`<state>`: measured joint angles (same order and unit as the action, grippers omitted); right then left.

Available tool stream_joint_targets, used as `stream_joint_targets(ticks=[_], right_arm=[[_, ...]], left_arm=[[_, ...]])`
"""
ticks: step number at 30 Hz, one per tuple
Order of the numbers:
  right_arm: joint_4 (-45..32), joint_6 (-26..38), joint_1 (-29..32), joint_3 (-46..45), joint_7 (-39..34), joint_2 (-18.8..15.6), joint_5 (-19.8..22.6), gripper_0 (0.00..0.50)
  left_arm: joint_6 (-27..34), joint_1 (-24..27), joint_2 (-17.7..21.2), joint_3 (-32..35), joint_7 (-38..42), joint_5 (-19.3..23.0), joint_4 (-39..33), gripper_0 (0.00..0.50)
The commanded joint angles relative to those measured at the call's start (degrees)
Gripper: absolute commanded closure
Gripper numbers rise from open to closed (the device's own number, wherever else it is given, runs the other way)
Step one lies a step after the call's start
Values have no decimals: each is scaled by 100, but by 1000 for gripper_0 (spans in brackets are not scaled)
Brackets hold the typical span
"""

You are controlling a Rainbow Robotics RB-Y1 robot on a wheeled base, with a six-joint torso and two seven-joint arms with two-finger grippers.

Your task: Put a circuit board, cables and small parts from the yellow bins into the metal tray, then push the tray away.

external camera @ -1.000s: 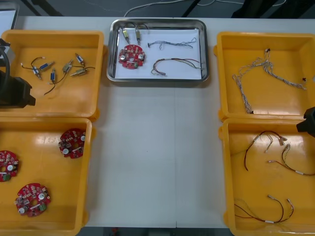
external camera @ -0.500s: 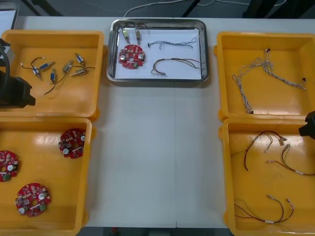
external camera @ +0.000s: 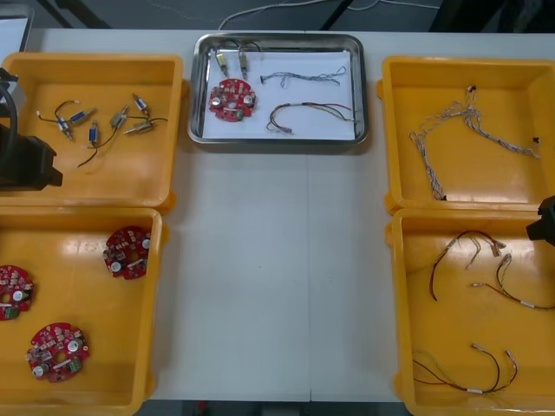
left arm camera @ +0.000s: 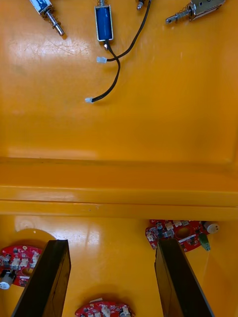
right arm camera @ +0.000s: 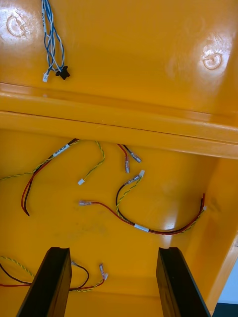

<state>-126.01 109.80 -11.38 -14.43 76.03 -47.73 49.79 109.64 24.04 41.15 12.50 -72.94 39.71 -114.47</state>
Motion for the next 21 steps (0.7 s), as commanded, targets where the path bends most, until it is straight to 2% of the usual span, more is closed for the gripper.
stream_joint_targets(ticks=[1,21], right_arm=[[-20,20,75,-174,-202,79,-31,0],[-20,20,75,-174,-202,79,-31,0]], left_arm=[[36,-84,227,165,-53,-51,-163,0],[36,-84,227,165,-53,-51,-163,0]])
